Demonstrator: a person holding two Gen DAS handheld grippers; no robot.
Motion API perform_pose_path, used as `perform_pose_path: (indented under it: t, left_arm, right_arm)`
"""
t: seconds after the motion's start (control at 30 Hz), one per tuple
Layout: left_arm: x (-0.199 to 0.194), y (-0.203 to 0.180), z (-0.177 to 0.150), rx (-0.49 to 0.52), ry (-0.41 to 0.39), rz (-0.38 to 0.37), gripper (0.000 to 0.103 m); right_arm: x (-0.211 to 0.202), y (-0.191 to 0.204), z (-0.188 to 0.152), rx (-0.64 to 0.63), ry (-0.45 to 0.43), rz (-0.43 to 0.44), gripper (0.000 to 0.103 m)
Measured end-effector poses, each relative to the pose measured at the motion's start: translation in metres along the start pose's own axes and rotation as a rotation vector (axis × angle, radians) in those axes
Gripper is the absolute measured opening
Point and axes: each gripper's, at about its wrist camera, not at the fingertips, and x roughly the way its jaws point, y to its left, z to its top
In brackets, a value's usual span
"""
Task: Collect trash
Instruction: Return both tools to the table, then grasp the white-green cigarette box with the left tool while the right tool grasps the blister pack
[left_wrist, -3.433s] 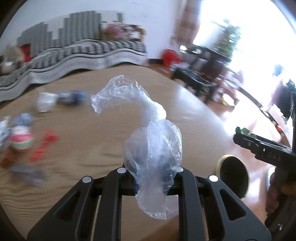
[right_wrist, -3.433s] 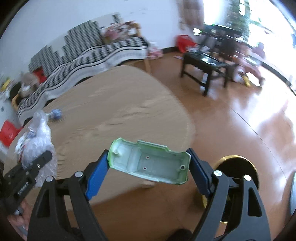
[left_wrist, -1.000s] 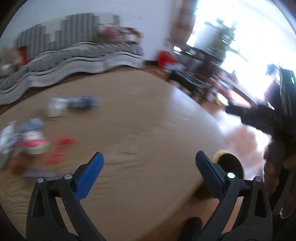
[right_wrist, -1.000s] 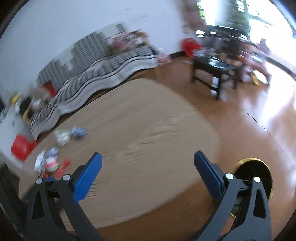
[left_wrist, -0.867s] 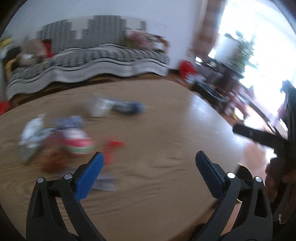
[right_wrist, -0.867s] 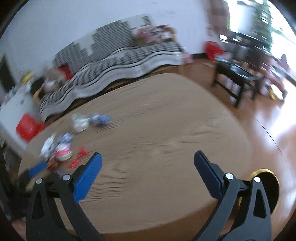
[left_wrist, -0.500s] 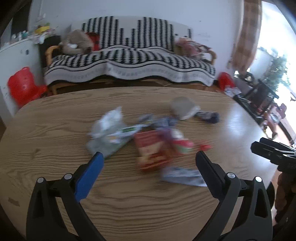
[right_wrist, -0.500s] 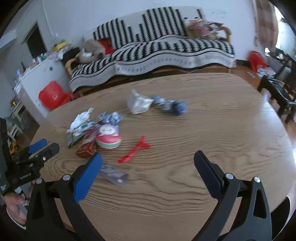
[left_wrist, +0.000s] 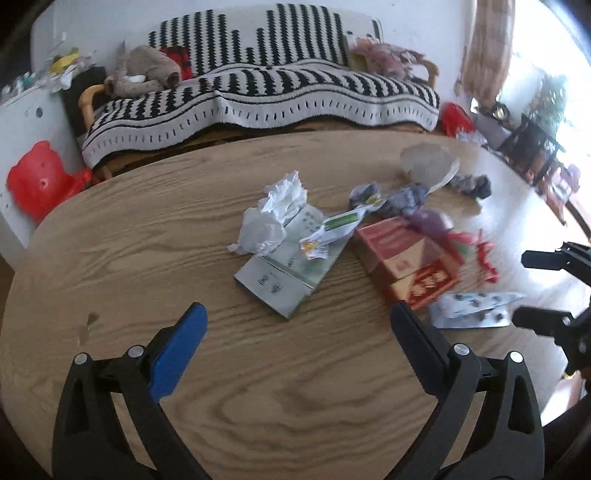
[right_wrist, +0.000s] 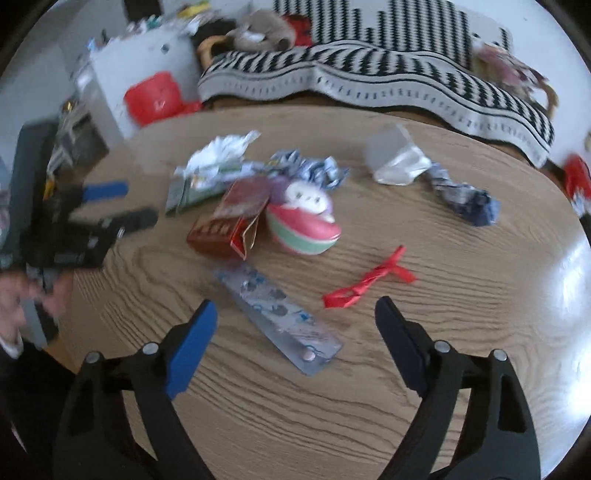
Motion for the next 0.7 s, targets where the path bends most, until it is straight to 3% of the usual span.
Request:
perform_pose_path:
  t: [0.3,0.5,0.57,0.67,0.7]
  left_arm:
    - [0.057,0.011,0.013,0.062,0.059,-0.079,0.096]
    - [0.074,0.003,0.025,0.104,0.069,-0.095,0.095]
    - [0.074,-0.001,0.025,0.137,0.073,-0.068,0.085]
    - [0.067,-0.007,0.023,0.163,0.081,-0.088,0.063]
    - [0.063,-0.01,0.022,0.176,0.092,-0.1,0.059]
  right_arm:
    - [0.029,0.006,-0.009,-0.087,0.086,0.007,0.077]
    - [0.041,0.014,-0.008,-0.159,0.076,0.006,0.072]
    - [0.04,0.015,-0.008,-0.164,0.068,0.016,0.065]
    - [0.036,0.018,-0.007,-0.188,0.068,0.039,0.045]
    - [0.035,0.02,-0.009,-0.197,0.073,0.051,0.043]
